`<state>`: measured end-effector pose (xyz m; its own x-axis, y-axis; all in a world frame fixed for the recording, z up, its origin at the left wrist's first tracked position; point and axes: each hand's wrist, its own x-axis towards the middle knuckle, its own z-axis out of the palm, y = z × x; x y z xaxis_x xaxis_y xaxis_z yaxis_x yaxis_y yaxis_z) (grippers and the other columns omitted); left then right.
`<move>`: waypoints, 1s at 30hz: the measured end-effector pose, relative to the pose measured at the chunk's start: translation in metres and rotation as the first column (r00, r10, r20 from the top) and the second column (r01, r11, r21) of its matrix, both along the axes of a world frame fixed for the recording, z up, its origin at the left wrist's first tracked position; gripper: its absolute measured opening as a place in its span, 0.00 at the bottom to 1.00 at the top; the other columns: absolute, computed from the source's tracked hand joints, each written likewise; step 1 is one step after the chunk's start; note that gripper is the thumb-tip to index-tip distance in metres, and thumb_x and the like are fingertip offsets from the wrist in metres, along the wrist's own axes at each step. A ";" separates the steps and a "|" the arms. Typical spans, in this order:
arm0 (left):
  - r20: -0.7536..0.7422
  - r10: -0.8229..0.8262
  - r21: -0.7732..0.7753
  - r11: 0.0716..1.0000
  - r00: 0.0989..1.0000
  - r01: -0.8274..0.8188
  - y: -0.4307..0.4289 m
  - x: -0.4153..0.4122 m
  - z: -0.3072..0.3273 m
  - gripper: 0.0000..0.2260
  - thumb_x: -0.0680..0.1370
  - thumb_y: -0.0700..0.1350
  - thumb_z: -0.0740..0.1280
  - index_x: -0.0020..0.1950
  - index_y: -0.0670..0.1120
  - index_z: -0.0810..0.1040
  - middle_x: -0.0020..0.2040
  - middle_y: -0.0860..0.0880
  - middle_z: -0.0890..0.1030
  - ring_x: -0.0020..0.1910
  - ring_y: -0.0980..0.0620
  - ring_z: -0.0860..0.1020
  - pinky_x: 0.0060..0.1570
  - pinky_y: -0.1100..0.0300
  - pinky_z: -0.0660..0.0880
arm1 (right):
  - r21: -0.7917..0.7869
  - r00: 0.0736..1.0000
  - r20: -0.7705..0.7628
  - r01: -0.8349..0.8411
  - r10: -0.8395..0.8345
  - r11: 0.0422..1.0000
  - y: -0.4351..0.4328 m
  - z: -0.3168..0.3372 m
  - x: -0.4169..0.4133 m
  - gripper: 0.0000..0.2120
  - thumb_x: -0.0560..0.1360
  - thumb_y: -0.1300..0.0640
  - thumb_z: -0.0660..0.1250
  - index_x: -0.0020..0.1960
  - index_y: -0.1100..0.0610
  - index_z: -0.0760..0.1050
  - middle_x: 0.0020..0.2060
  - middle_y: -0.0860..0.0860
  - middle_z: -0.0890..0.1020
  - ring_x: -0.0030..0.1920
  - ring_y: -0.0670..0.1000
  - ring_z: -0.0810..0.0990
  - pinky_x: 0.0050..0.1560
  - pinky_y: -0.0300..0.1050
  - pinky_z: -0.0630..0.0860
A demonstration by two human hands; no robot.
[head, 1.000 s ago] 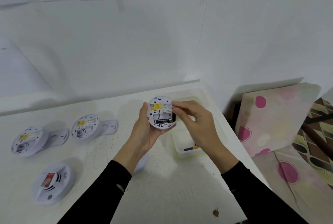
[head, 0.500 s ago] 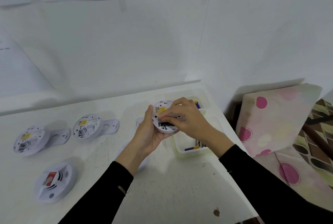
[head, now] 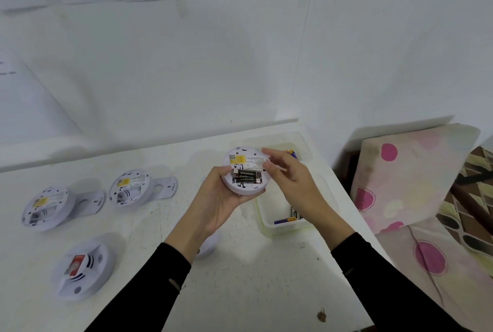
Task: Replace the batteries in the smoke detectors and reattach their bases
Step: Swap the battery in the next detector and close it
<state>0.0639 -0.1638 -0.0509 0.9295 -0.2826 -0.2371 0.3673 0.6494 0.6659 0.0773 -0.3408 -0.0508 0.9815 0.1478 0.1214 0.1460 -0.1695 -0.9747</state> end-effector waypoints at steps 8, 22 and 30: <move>0.116 0.075 0.083 0.993 0.990 -0.085 -0.002 -0.004 -0.005 0.20 0.82 0.39 0.59 0.75 0.41 0.66 0.69 0.37 0.75 0.66 0.35 0.75 0.59 0.36 0.76 | 0.379 0.959 -0.273 0.039 0.071 0.925 -0.002 0.001 -0.002 0.15 0.78 0.59 0.66 0.64 0.55 0.76 0.58 0.53 0.82 0.59 0.50 0.80 0.58 0.43 0.78; 0.119 0.131 0.113 0.983 0.984 -0.144 0.000 -0.005 -0.006 0.21 0.81 0.40 0.60 0.75 0.48 0.67 0.66 0.45 0.80 0.62 0.40 0.80 0.54 0.39 0.80 | 0.458 0.949 -0.300 0.054 0.097 0.887 0.006 0.003 -0.001 0.15 0.77 0.63 0.66 0.64 0.59 0.76 0.59 0.56 0.81 0.59 0.53 0.81 0.60 0.46 0.78; 0.169 0.091 0.102 0.989 0.981 -0.110 0.004 -0.002 -0.017 0.22 0.82 0.36 0.60 0.76 0.45 0.65 0.70 0.41 0.75 0.65 0.37 0.77 0.57 0.36 0.77 | 0.465 0.948 -0.308 0.080 0.077 0.882 0.006 0.004 -0.001 0.16 0.76 0.63 0.67 0.64 0.59 0.77 0.57 0.56 0.83 0.58 0.53 0.81 0.60 0.47 0.78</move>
